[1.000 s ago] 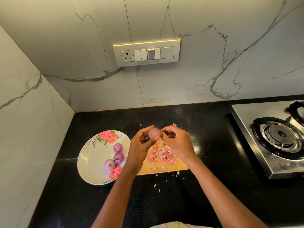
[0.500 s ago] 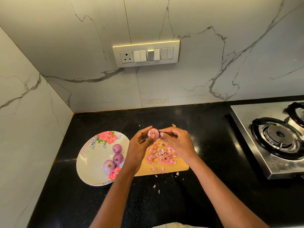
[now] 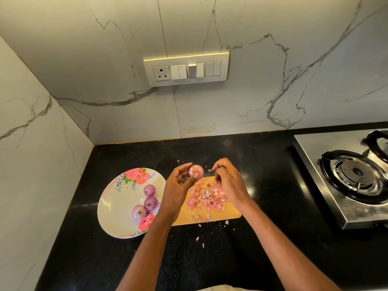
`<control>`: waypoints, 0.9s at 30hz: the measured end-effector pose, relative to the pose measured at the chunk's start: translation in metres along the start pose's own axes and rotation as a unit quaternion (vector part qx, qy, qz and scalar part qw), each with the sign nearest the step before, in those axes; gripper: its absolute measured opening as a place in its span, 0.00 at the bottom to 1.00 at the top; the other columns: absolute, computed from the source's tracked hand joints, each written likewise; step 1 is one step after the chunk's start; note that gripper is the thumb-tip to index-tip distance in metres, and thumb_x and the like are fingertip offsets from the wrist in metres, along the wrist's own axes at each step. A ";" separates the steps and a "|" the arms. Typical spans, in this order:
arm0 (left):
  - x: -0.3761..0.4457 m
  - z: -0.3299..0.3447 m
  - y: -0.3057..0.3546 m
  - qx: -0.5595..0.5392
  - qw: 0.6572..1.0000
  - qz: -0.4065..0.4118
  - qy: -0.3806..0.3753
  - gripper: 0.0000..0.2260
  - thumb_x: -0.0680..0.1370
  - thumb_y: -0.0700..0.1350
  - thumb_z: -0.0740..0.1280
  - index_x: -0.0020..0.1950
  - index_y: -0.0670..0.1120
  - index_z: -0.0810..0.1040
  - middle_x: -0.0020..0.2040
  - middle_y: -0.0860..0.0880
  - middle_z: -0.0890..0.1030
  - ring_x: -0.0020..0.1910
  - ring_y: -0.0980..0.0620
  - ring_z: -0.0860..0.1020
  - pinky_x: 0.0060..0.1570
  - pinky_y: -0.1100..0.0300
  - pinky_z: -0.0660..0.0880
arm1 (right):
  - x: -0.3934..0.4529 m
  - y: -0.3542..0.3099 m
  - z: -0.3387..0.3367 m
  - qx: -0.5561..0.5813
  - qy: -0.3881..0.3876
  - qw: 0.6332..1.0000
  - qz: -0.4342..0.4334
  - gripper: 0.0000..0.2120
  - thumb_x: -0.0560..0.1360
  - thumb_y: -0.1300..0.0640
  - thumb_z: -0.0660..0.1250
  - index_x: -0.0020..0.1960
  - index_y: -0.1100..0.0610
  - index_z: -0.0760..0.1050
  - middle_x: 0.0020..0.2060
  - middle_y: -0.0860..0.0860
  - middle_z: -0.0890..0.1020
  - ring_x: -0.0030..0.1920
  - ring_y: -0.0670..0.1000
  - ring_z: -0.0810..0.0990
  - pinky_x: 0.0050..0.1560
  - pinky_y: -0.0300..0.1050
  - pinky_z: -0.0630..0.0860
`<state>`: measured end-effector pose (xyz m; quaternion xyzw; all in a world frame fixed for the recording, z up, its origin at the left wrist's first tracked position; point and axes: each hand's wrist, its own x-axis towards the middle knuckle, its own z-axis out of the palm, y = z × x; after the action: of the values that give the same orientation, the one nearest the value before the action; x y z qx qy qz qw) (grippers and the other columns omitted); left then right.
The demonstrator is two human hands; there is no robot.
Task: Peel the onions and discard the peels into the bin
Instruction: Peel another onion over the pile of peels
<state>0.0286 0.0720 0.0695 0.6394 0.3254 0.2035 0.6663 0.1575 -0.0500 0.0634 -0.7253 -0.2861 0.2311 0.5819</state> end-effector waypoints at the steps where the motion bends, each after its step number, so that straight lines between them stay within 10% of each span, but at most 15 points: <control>1: 0.000 0.000 0.000 -0.004 1.000 -0.005 0.000 0.22 0.73 0.52 0.74 0.66 0.54 0.75 0.64 0.51 0.80 0.63 0.54 0.79 0.63 0.54 0.78 | 0.000 -0.001 0.000 -0.007 -0.004 1.000 -0.002 0.08 0.83 0.54 0.60 0.48 0.46 0.76 0.38 0.47 0.79 0.40 0.47 0.78 0.44 0.55 0.76; 6: -0.002 0.002 0.001 -0.016 1.000 -0.003 -0.002 0.21 0.73 0.52 0.75 0.64 0.52 0.77 0.60 0.52 0.82 0.58 0.53 0.82 0.56 0.57 0.81 | -0.001 -0.008 0.000 -0.071 -0.035 0.995 -0.064 0.09 0.81 0.51 0.68 0.61 0.47 0.80 0.53 0.38 0.83 0.55 0.39 0.81 0.55 0.33 0.77; 27: -0.002 -0.001 -0.008 0.046 0.999 0.017 0.008 0.19 0.77 0.48 0.74 0.67 0.54 0.77 0.62 0.56 0.81 0.61 0.57 0.79 0.59 0.58 0.78 | -0.005 -0.008 0.004 -0.121 0.026 0.985 -0.118 0.06 0.77 0.56 0.73 0.53 0.54 0.86 0.43 0.42 0.85 0.46 0.38 0.83 0.46 0.30 0.78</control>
<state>0.0254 0.0711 0.0622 0.6734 0.3290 0.2049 0.6295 0.1499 -0.0492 0.0706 -0.7576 -0.3802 0.1058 0.5199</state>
